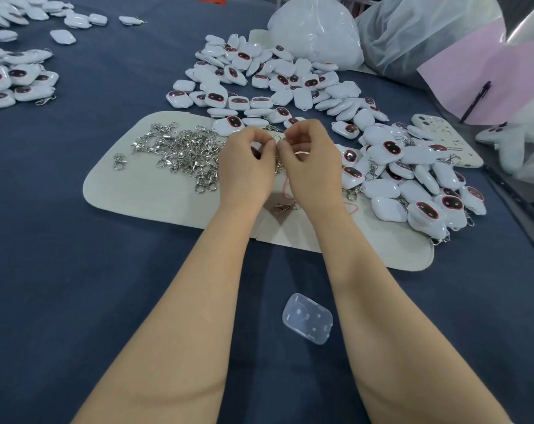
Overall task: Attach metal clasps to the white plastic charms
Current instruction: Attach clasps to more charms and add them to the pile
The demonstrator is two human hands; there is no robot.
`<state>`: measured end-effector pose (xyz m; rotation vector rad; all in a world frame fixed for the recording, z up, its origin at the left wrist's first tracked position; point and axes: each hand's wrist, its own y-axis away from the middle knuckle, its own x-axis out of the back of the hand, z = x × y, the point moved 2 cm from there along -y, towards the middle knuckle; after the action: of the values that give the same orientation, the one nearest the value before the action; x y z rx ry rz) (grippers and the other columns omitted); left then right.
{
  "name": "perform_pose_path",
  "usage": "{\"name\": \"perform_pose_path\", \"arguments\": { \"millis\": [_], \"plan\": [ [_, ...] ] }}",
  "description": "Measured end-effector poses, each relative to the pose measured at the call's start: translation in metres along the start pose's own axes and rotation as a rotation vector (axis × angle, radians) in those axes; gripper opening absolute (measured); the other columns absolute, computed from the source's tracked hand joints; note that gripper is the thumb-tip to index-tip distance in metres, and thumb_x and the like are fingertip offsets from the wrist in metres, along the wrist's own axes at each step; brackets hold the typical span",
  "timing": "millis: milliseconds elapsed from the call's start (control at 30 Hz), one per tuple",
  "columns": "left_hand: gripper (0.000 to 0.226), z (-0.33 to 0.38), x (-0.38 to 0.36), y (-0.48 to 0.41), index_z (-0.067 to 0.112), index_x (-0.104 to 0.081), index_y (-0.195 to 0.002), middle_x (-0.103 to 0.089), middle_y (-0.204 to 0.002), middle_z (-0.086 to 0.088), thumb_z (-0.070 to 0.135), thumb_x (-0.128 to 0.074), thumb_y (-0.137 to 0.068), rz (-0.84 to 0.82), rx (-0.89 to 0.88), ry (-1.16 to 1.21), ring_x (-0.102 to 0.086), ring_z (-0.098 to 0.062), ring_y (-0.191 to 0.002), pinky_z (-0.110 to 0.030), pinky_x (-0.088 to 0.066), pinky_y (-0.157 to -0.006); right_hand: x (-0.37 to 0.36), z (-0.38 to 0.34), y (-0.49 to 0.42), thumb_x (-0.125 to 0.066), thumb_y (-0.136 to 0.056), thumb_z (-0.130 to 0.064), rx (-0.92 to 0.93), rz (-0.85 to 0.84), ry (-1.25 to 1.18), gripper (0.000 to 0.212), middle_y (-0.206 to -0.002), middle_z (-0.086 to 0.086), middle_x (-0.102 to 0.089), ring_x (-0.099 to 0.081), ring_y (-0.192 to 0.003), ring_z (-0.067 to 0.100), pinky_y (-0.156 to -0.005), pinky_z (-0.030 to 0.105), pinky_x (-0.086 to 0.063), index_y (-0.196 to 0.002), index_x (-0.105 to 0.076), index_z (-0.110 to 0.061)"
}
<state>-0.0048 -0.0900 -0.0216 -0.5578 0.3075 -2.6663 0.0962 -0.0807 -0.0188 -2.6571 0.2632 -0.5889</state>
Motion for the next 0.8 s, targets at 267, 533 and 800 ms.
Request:
{"name": "perform_pose_path", "arguments": {
  "millis": [267, 533, 800],
  "plan": [
    [0.007, -0.0001, 0.0008, -0.0016, 0.019, -0.062, -0.085, -0.052, -0.067, 0.020, 0.015, -0.060, -0.090, 0.018, 0.018, 0.033, -0.049, 0.017, -0.055, 0.000, -0.035, -0.056, -0.0033, 0.0032, -0.0011, -0.062, -0.085, -0.008, -0.017, 0.012, -0.019, 0.011, -0.077, -0.015, -0.056, -0.052, -0.066, -0.003, -0.065, 0.008, -0.042, -0.086, -0.057, -0.018],
    [0.015, 0.0021, -0.0011, 0.0026, 0.015, -0.068, -0.093, -0.065, -0.090, 0.004, 0.019, -0.054, -0.094, -0.035, -0.074, -0.114, -0.057, -0.013, -0.077, -0.020, -0.039, -0.069, -0.0013, 0.0029, -0.0007, -0.059, -0.087, -0.007, -0.016, 0.006, 0.026, 0.008, -0.081, -0.008, -0.059, -0.052, -0.069, 0.001, -0.068, 0.015, -0.045, -0.087, -0.057, -0.015],
    [0.016, 0.0009, -0.0006, 0.0019, 0.014, -0.067, -0.094, -0.068, -0.095, 0.000, 0.018, -0.052, -0.094, -0.018, -0.021, -0.084, -0.061, -0.017, -0.082, -0.026, -0.046, -0.074, -0.0040, 0.0026, 0.0000, -0.059, -0.087, -0.006, -0.018, 0.004, -0.001, 0.013, -0.078, -0.016, -0.055, -0.053, -0.070, 0.000, -0.072, 0.015, -0.047, -0.091, -0.054, -0.017]
  ]
}}
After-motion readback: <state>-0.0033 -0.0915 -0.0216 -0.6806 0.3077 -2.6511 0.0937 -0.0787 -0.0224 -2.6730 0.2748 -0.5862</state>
